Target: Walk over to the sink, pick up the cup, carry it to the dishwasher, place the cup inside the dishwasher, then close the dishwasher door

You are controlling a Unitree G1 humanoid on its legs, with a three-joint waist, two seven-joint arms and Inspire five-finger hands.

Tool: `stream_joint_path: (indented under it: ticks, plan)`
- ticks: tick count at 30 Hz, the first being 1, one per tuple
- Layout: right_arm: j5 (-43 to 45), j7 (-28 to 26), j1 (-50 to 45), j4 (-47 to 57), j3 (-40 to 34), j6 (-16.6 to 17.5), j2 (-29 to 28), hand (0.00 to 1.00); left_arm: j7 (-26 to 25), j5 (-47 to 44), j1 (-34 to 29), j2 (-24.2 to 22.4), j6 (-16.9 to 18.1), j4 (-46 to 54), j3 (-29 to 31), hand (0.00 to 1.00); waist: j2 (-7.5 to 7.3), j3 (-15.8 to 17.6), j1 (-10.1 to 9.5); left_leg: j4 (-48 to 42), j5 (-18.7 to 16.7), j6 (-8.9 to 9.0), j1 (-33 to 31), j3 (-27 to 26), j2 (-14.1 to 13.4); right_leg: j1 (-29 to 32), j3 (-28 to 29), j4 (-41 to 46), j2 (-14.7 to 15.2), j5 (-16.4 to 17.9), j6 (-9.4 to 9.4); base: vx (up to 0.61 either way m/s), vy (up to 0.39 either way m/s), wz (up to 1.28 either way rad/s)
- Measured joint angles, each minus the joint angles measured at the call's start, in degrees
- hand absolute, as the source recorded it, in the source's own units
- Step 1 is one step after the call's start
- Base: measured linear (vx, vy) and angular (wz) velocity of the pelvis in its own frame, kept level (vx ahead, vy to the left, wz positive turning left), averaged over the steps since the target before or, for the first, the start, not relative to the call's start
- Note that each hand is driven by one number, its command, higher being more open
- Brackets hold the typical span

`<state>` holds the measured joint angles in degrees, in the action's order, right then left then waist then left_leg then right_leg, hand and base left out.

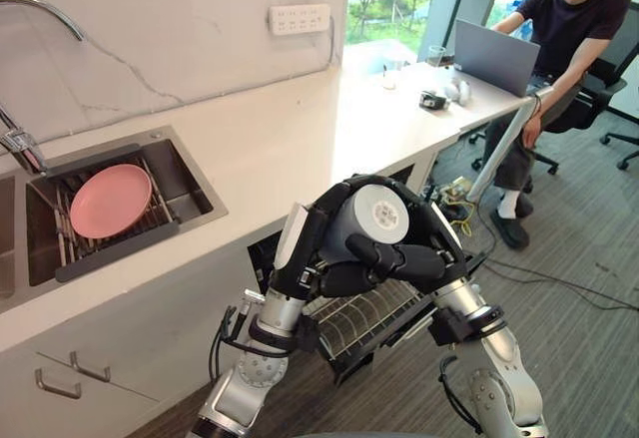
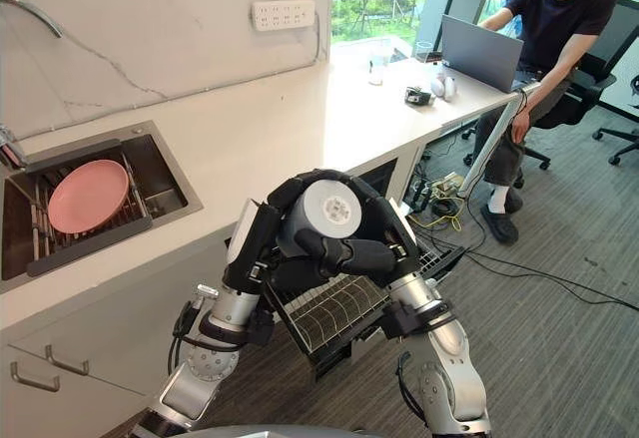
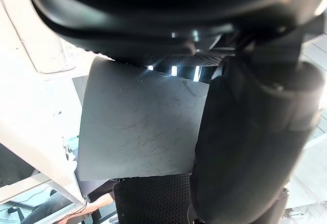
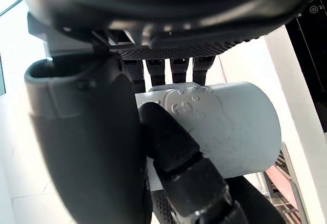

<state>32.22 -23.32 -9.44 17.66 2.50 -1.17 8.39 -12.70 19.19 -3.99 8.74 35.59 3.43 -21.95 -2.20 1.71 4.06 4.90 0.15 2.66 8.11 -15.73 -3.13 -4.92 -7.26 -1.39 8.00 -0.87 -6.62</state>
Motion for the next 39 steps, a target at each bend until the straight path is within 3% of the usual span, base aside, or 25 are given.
stream_joint_path:
  ticks: [7, 8, 39]
  plan:
    - [0.3, 0.0, 0.0, -0.3, 0.0, 0.0, 0.0, 0.0, -1.9, 0.3, 0.0, 0.9, 0.0, 0.0, -0.8, 0.0, -0.31, -0.3, -0.01, 0.0, 0.0, 0.0, -0.1, 0.0, 0.0, 0.0, 0.0, 0.0, 0.0, 0.0, 0.0, 0.0, 0.0, 0.0]
    - [0.4, 0.0, 0.0, -0.3, 0.1, 0.0, 0.0, 0.0, -2.2, 0.5, 0.0, 1.0, 0.0, 0.0, -1.0, 1.0, -0.39, -0.4, -0.01, 0.0, 0.0, 0.0, -0.1, 0.0, 0.0, 0.1, 0.0, 0.0, 0.0, 0.0, 0.0, 0.0, 0.0, 0.0]
    - [12.6, 1.2, -0.1, -4.7, 3.0, -1.1, -7.0, 0.0, -3.3, 0.0, -2.0, -1.1, -0.1, 0.5, 0.3, 1.0, -0.33, -0.7, -0.08, 0.0, 0.4, 0.03, -0.7, 1.0, -0.1, 0.0, -1.0, -0.1, -0.1, 0.0, 0.01, 0.0, 0.0, 0.01]
